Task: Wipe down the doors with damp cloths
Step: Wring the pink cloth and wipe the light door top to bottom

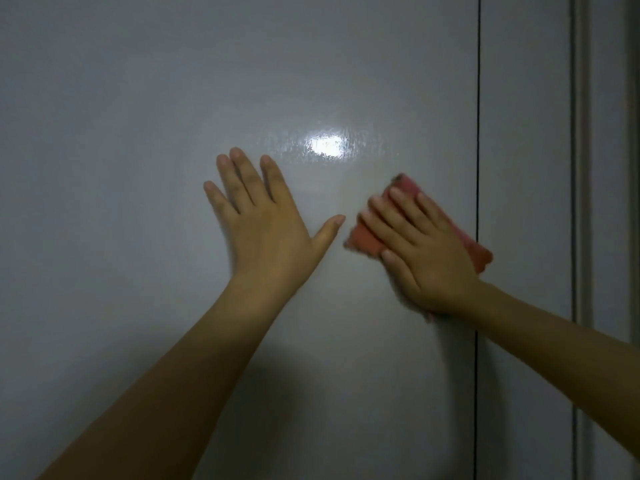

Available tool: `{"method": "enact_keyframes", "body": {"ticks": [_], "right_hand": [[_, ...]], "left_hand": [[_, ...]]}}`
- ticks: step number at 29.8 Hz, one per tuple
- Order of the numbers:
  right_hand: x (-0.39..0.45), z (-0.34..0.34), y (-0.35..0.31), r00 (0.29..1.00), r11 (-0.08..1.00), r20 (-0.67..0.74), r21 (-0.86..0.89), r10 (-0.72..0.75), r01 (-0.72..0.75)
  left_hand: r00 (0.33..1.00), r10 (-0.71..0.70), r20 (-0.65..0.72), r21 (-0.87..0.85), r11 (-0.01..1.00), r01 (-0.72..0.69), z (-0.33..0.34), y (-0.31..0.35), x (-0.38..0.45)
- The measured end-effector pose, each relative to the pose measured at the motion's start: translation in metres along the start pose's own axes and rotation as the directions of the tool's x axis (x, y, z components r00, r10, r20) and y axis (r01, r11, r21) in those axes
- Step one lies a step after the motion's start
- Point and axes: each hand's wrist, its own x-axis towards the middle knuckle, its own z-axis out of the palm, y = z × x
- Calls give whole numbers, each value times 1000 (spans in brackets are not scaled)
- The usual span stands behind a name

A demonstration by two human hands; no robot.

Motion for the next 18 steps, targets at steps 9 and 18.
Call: {"method": "enact_keyframes", "body": {"ticks": [9,18], "right_hand": [[4,-2,23,683,705,-173,190,710,-684],[-43,-1,63,875,875,-74,127,478,-467]], "left_hand": [[1000,5,-4,16,1000,-5,4,-2,0],[992,126,23,-101,987,-123,14,44,-20]]}}
